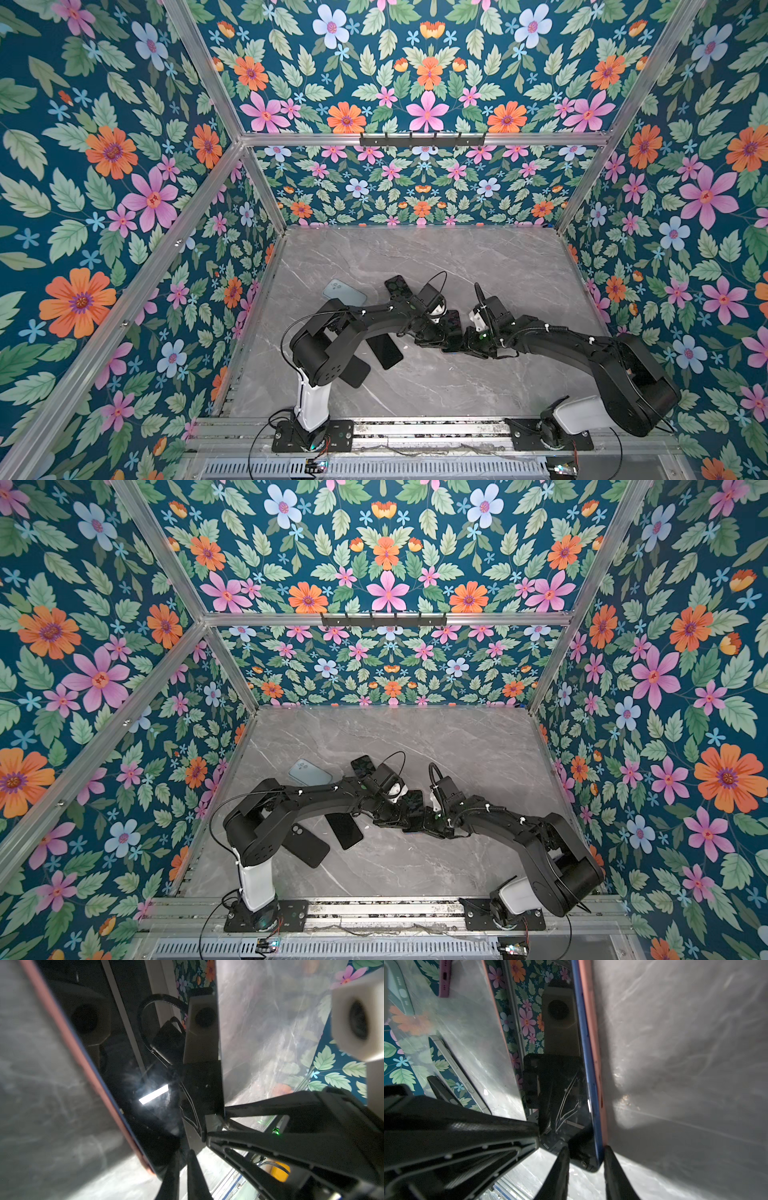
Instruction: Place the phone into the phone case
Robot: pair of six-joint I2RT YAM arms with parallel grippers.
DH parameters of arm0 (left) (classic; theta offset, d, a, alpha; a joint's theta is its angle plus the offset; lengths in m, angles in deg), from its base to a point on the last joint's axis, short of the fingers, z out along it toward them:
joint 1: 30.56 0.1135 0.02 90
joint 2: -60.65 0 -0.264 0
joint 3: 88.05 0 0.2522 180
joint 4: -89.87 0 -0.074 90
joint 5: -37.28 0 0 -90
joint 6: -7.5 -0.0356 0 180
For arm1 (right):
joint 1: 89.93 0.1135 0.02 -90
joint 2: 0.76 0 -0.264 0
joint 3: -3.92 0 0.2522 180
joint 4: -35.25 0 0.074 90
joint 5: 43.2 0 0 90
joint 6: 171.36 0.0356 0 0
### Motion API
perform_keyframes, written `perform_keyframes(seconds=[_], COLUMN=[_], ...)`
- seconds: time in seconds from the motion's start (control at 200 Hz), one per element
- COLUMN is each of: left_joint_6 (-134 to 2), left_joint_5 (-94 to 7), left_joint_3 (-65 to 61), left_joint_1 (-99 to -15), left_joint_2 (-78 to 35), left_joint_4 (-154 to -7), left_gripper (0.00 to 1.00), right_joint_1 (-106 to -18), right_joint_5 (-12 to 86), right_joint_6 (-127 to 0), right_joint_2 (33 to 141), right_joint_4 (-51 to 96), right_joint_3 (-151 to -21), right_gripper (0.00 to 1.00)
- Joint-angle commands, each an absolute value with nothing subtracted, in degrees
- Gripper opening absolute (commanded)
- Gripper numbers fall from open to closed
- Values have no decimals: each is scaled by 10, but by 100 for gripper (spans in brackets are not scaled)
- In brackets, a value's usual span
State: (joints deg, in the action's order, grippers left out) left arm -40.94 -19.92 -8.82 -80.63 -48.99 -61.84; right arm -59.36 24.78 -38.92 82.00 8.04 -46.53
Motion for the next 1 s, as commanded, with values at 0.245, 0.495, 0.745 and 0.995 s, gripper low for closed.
perform_keyframes(seconds=[0.245,0.495,0.745,0.995], left_joint_6=[-429,-444,-449,-445], left_joint_5=[-251,-265,-263,-260], left_joint_3=[-94,-69,-61,-52], left_joint_1=[-803,-804,-807,-810], left_joint_2=[-488,-458,-470,-483], left_joint_4=[-555,-492,-489,-501], left_gripper=[12,30,31,20], right_joint_1=[-591,-591,-591,-591], right_joint_5=[248,261,255,254], right_joint_6=[-391,-405,-409,-409], right_joint_2=[810,806,818,817], right_joint_4=[71,50,53,56], right_joint_3=[-475,-490,-499,-496], right_gripper=[29,31,32,32])
